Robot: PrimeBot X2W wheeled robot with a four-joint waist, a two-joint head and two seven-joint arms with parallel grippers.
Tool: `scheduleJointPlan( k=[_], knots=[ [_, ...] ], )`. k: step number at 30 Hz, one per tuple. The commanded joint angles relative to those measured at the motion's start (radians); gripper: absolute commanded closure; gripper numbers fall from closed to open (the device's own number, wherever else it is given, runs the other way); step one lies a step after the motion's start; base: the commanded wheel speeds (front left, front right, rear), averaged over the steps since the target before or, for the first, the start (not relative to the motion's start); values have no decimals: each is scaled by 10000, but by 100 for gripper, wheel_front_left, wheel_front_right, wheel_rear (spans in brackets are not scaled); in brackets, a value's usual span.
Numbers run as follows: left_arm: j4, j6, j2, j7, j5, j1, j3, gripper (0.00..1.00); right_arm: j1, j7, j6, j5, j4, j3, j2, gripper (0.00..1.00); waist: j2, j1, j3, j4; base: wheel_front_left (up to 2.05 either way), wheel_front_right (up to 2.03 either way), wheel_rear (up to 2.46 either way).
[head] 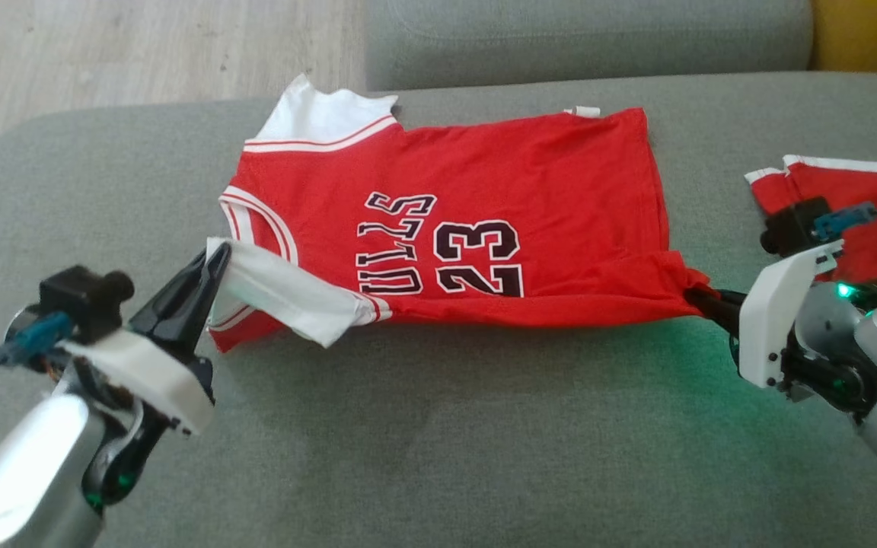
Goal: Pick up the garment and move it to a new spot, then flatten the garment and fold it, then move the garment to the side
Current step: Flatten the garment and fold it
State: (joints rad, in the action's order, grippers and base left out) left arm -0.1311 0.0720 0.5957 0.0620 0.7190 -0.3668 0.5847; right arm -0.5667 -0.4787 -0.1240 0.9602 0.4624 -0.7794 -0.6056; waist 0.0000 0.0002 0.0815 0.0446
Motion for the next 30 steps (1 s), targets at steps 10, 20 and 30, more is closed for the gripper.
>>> scheduleJointPlan(
  k=[10,20,30],
  knots=[
    [-1255,357,132,-54,-804,-2293,64,100,-1097,-461,-67,-502,166,297,559,100,0,-2,633,-199,0,0,0],
    [-3000,549,-244,-471,-1246,-4077,755,100,-2054,-708,-67,-853,655,308,1138,100,0,-2,1056,-345,0,0,0],
    [-4656,579,-716,-1312,-1318,-5339,1175,42,-2989,-184,-67,-1262,1549,461,1524,0,0,-2,1414,-396,0,0,0]
  ],
)
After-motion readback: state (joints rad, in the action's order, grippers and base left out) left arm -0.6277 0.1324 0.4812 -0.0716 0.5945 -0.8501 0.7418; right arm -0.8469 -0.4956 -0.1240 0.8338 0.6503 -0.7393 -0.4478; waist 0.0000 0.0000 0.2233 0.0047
